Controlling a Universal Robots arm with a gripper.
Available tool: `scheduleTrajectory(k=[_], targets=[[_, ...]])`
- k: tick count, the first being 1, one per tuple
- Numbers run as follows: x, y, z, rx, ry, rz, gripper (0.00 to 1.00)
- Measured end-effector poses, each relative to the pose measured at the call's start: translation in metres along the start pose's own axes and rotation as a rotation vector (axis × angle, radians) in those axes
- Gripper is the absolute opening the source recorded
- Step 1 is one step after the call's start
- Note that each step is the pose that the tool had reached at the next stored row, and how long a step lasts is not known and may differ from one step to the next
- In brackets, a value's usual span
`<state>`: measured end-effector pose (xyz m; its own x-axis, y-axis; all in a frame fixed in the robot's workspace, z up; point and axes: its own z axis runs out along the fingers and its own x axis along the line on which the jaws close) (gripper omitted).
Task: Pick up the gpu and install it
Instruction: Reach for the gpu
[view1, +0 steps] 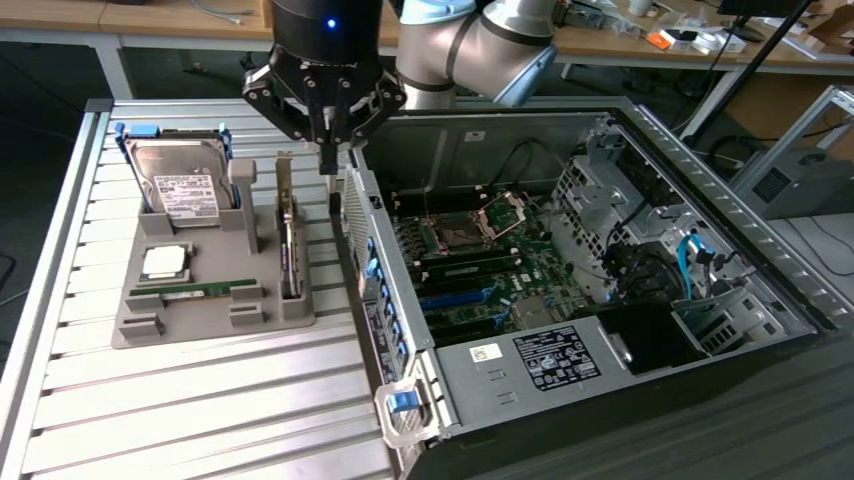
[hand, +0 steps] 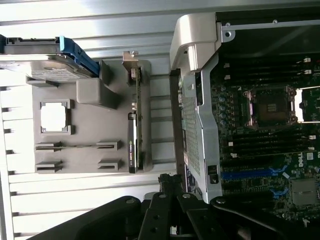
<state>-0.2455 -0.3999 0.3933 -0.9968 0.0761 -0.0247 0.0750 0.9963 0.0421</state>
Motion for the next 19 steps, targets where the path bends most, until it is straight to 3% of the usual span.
scheduleTrajectory(k=[19], targets=[[0.0094,-0.0008,-0.0003,0.0,0.0001,0.0,0.11]])
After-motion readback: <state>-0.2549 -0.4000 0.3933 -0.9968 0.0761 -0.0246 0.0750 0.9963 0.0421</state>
